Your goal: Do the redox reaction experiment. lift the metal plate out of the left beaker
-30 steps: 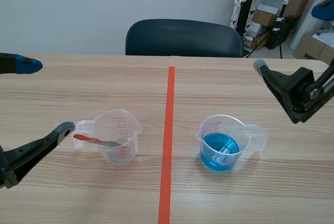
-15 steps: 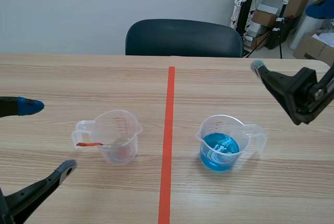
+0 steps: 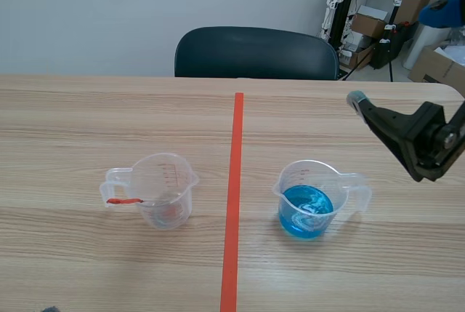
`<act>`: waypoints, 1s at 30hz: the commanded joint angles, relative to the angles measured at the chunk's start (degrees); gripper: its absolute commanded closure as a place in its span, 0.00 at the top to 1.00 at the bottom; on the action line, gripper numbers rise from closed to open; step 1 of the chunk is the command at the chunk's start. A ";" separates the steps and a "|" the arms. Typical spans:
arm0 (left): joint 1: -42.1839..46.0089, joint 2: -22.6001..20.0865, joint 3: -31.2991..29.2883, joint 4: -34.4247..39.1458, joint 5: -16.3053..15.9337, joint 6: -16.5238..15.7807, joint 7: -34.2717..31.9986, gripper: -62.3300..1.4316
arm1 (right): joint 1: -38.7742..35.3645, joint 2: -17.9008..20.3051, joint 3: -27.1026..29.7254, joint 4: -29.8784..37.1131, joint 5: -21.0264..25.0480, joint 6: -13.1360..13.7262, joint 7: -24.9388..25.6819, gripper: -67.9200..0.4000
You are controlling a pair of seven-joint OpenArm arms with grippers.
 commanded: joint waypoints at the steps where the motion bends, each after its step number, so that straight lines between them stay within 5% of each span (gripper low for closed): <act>1: 0.09 0.72 0.04 -0.83 -0.79 -0.04 -2.47 1.00 | 0.55 0.94 0.09 0.74 0.44 -0.44 0.85 1.00; 7: 0.09 4.24 0.04 -8.46 -0.76 -0.04 -11.02 1.00 | 0.50 3.80 -1.62 -1.27 0.42 -0.42 3.76 1.00; 18: -0.57 4.55 0.07 -16.15 -0.74 -0.07 -21.66 1.00 | 0.72 10.16 -7.37 -10.05 -2.19 -0.39 19.76 1.00; 22: -3.26 5.73 0.07 -21.73 -0.59 -0.09 -26.08 1.00 | 1.81 12.15 -8.02 -11.43 -3.13 2.38 22.73 1.00; 30: -15.26 9.88 0.07 -38.93 8.07 -0.04 -36.26 1.00 | 9.75 16.24 -15.67 -13.92 -3.08 3.56 26.14 1.00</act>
